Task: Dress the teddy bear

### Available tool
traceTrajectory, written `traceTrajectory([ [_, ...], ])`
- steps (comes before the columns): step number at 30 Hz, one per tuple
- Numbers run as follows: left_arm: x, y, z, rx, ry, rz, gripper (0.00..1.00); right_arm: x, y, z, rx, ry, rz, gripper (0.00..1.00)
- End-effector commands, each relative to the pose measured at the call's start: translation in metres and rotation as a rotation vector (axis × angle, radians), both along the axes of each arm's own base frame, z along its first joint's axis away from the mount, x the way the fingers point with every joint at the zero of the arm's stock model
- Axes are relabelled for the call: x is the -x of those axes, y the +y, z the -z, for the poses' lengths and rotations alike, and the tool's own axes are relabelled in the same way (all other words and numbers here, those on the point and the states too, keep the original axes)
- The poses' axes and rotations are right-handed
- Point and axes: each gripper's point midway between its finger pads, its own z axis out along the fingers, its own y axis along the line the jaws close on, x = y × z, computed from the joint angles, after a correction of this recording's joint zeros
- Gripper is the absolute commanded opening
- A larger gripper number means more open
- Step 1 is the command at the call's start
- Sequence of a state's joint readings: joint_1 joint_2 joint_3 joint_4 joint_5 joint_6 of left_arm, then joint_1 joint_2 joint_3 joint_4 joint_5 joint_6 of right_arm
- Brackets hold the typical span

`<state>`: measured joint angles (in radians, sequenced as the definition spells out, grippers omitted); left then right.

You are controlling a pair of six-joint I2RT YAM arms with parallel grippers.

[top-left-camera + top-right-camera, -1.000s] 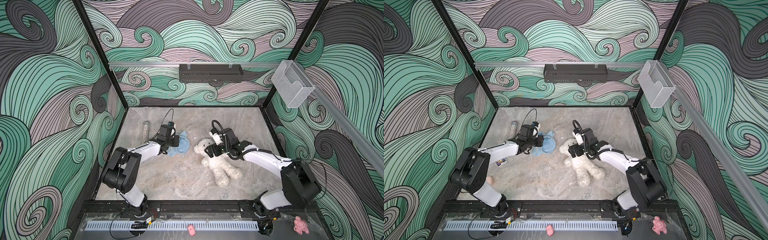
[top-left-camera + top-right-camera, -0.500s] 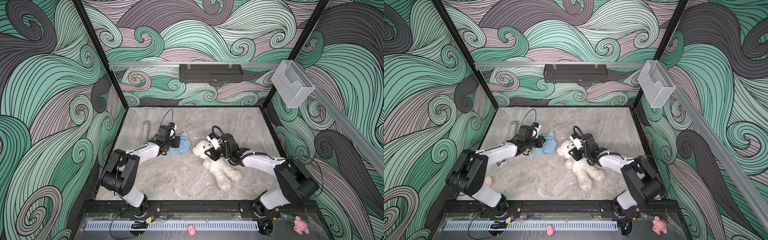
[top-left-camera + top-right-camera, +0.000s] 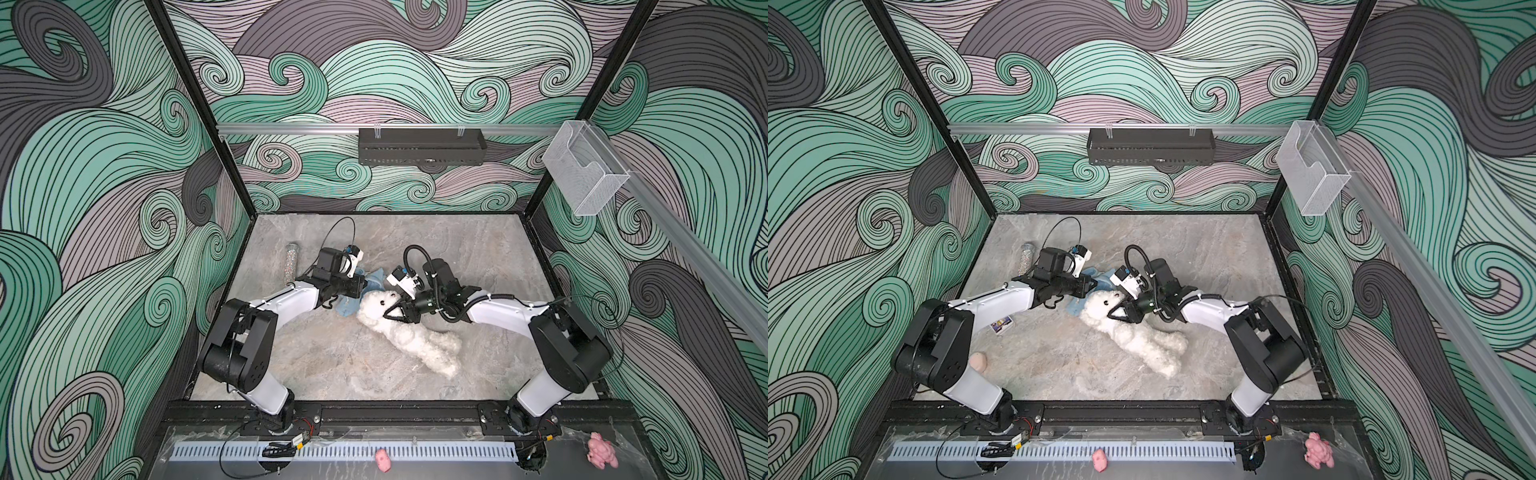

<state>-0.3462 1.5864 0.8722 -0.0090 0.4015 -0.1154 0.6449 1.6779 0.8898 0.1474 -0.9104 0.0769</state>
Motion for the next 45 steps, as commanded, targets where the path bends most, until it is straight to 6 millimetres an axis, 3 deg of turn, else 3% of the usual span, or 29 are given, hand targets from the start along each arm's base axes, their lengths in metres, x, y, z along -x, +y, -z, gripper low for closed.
traceTrajectory([
  [1,0.005,-0.008,-0.019,0.017,-0.032,0.094,0.00,-0.002,0.000,0.003,-0.021,0.009,-0.066,0.26],
  [5,0.012,-0.011,-0.022,0.026,-0.027,0.134,0.00,-0.052,-0.026,0.021,0.006,-0.014,0.150,0.24],
  [9,0.019,-0.018,-0.024,0.056,-0.021,0.196,0.00,-0.077,-0.033,0.035,0.098,-0.061,0.283,0.23],
  [14,0.023,-0.027,-0.026,0.102,0.006,0.238,0.00,-0.079,-0.026,0.048,0.174,-0.110,0.358,0.22],
  [24,0.025,-0.045,-0.051,0.233,0.029,0.237,0.00,-0.079,-0.028,0.063,0.248,-0.198,0.455,0.19],
  [31,0.028,-0.048,-0.044,0.200,0.079,0.213,0.00,-0.090,-0.030,0.048,0.217,-0.189,0.560,0.19],
  [38,0.028,-0.046,-0.029,0.141,0.109,0.193,0.00,-0.090,-0.028,0.005,0.084,-0.168,0.619,0.19],
  [41,0.026,-0.048,-0.031,0.144,0.107,0.195,0.00,-0.093,-0.032,0.003,0.095,-0.177,0.652,0.19],
  [45,0.028,-0.056,-0.037,0.164,0.102,0.218,0.00,-0.101,-0.036,0.021,0.206,-0.171,0.723,0.19],
])
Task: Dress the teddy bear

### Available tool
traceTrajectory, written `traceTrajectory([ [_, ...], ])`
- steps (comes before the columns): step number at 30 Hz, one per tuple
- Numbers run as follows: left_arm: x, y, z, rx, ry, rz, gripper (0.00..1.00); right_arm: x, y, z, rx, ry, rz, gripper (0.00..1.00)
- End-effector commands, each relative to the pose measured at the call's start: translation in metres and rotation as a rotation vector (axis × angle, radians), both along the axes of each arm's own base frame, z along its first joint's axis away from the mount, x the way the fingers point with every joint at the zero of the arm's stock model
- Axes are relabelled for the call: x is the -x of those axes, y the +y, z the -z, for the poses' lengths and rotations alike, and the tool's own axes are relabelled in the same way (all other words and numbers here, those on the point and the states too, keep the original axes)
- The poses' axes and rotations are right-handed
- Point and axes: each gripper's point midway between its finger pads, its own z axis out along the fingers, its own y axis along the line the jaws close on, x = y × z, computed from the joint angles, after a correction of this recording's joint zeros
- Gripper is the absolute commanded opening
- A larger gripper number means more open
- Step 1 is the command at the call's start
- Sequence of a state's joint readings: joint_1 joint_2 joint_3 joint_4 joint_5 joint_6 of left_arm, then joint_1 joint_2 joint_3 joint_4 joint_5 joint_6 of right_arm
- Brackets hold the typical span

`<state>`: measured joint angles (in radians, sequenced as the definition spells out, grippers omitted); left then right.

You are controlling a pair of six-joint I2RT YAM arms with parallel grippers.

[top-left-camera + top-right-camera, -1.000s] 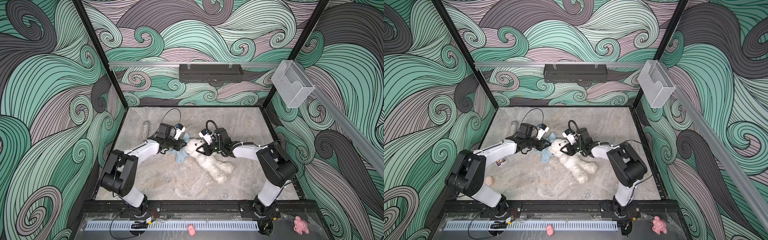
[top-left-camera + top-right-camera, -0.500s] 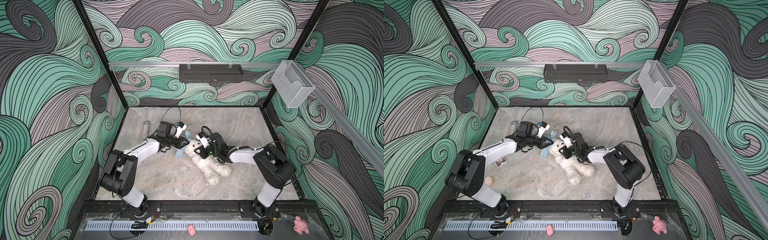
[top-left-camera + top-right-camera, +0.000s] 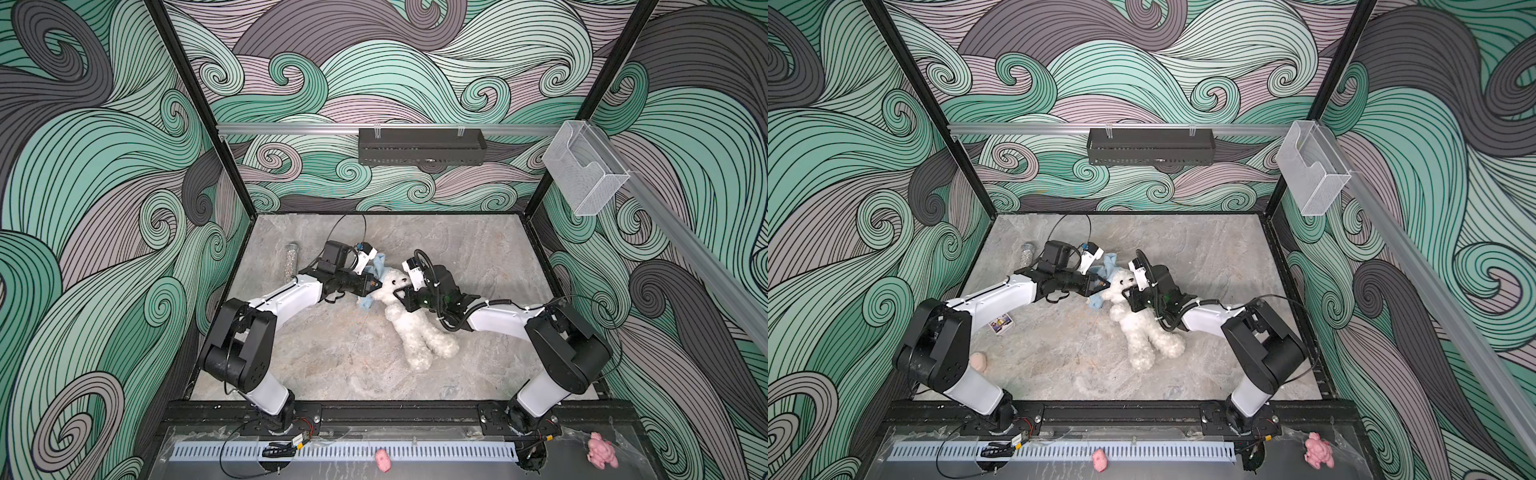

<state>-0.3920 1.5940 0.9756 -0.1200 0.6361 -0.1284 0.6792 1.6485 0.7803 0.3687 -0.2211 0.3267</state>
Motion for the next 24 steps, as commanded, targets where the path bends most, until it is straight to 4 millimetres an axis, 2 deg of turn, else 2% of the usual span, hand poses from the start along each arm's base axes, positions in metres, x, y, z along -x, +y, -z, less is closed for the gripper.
traceTrajectory([
  [1,0.002,-0.012,-0.006,0.020,0.017,0.028,0.00,-0.014,0.003,-0.005,0.025,-0.022,0.086,0.19],
  [5,-0.001,-0.021,-0.024,0.103,0.032,0.019,0.00,-0.009,0.009,0.006,0.050,-0.038,0.056,0.20],
  [10,-0.014,-0.030,-0.043,0.187,0.066,-0.028,0.00,0.014,0.028,0.012,0.019,-0.105,-0.106,0.20],
  [17,-0.017,-0.034,-0.041,0.194,0.125,-0.049,0.00,0.028,0.036,0.009,-0.026,-0.179,-0.209,0.19],
  [24,-0.005,-0.043,-0.038,0.190,0.169,-0.007,0.02,0.029,0.044,-0.007,-0.103,-0.241,-0.253,0.19],
])
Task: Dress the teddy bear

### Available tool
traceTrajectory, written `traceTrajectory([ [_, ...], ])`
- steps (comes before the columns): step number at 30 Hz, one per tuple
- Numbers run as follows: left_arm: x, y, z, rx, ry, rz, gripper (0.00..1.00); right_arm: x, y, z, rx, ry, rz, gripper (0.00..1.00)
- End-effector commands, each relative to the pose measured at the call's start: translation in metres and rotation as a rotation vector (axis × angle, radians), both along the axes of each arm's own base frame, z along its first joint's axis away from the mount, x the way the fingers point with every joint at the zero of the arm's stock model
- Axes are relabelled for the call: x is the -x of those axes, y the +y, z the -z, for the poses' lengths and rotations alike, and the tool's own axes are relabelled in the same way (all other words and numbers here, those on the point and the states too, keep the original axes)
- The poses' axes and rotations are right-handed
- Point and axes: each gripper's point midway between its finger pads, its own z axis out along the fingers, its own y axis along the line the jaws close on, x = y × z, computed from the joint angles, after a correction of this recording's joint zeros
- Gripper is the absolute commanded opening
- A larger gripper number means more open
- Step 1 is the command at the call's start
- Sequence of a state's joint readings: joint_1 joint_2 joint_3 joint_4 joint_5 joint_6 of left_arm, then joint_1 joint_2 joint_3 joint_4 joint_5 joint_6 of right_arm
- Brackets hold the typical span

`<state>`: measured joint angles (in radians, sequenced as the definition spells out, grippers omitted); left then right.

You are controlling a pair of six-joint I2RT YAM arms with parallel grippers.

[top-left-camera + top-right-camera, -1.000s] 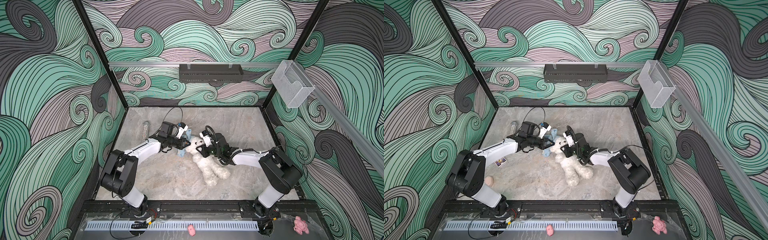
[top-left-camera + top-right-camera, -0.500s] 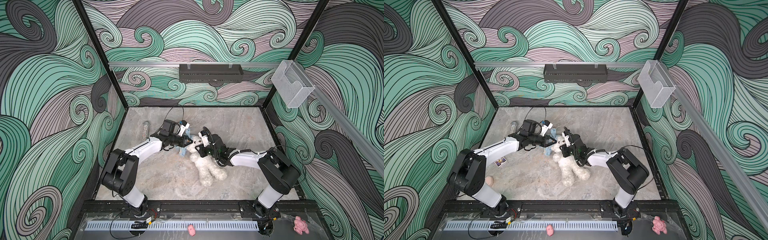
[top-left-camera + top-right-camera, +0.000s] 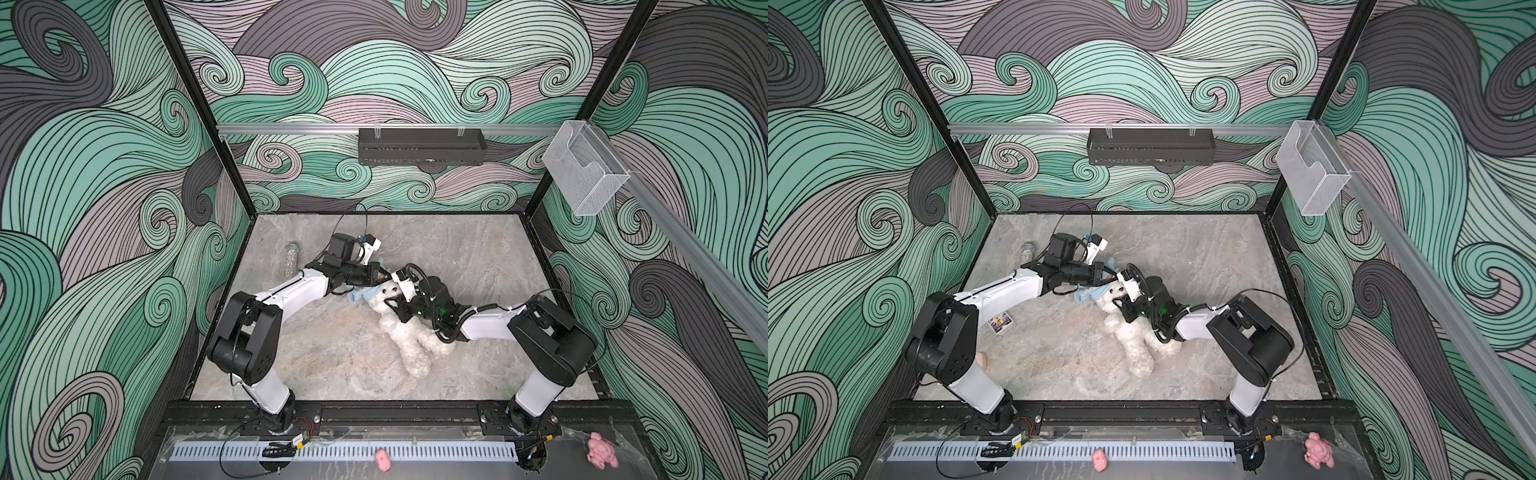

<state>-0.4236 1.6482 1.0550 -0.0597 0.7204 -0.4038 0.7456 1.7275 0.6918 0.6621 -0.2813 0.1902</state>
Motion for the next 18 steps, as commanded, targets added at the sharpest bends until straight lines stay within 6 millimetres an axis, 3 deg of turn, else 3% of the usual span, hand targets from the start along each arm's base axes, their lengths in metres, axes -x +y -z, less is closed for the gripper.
traceTrajectory([
  [1,0.005,-0.014,-0.013,0.035,0.007,0.056,0.02,0.003,0.012,-0.016,-0.071,-0.061,-0.069,0.19],
  [11,0.024,-0.023,-0.042,0.191,0.016,0.105,0.02,-0.025,0.005,-0.009,-0.157,0.071,0.086,0.20],
  [18,0.033,-0.032,-0.028,0.184,0.047,0.131,0.03,-0.025,0.007,-0.009,-0.182,0.109,0.097,0.22],
])
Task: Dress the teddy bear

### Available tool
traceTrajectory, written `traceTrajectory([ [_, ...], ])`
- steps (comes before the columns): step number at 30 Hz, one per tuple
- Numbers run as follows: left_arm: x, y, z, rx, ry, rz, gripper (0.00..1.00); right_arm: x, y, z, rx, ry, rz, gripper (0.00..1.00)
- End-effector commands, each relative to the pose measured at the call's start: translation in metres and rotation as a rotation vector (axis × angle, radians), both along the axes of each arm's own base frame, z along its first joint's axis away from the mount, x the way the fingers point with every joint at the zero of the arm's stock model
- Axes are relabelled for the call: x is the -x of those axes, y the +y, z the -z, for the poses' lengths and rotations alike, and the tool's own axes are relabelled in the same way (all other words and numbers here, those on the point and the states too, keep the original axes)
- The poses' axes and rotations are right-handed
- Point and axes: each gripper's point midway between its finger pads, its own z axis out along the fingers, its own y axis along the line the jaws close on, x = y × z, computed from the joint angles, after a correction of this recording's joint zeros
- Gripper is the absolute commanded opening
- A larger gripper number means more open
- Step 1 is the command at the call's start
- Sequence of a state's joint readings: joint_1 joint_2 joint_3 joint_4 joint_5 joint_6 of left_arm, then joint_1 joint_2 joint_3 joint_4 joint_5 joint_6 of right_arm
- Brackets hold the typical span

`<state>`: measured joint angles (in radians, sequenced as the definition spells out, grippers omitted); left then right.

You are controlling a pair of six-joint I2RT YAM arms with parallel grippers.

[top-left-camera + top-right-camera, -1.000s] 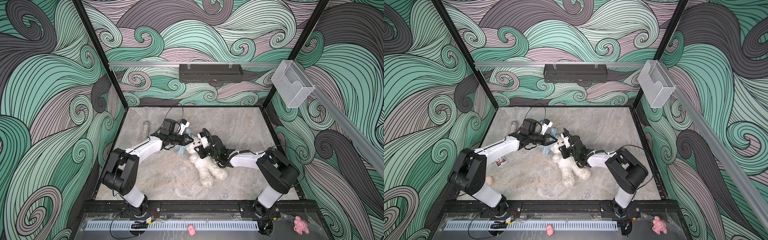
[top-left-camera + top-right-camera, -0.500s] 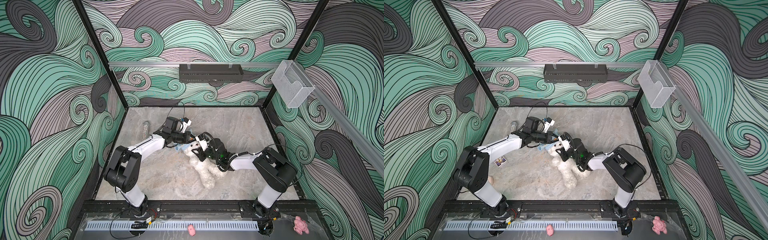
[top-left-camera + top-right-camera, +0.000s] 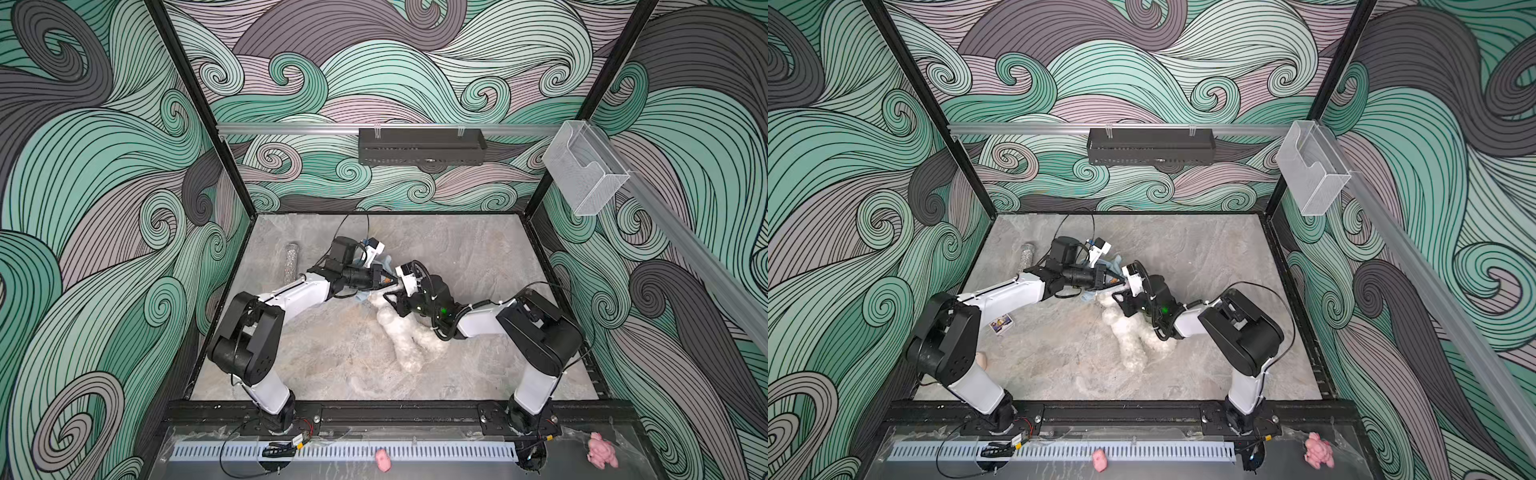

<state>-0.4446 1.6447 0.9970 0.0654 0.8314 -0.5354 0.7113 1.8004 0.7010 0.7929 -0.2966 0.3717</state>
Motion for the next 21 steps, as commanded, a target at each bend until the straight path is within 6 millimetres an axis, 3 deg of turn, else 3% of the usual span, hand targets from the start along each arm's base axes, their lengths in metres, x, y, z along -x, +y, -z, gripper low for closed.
traceTrajectory([
  [1,0.016,-0.019,-0.019,0.063,-0.032,0.086,0.03,-0.005,0.008,-0.010,-0.057,0.008,0.007,0.22],
  [7,0.016,-0.020,0.002,0.007,0.007,0.071,0.05,-0.006,0.005,-0.016,-0.076,-0.013,0.011,0.23],
  [10,0.012,-0.014,0.011,-0.049,0.010,0.039,0.11,-0.003,0.008,-0.018,-0.090,-0.034,-0.020,0.23],
  [15,0.003,-0.010,0.003,-0.067,-0.024,0.009,0.23,0.005,0.007,-0.017,-0.060,-0.083,-0.076,0.24],
  [21,0.001,-0.007,0.001,-0.085,-0.022,-0.001,0.24,0.019,0.002,-0.018,0.084,-0.162,-0.190,0.24],
])
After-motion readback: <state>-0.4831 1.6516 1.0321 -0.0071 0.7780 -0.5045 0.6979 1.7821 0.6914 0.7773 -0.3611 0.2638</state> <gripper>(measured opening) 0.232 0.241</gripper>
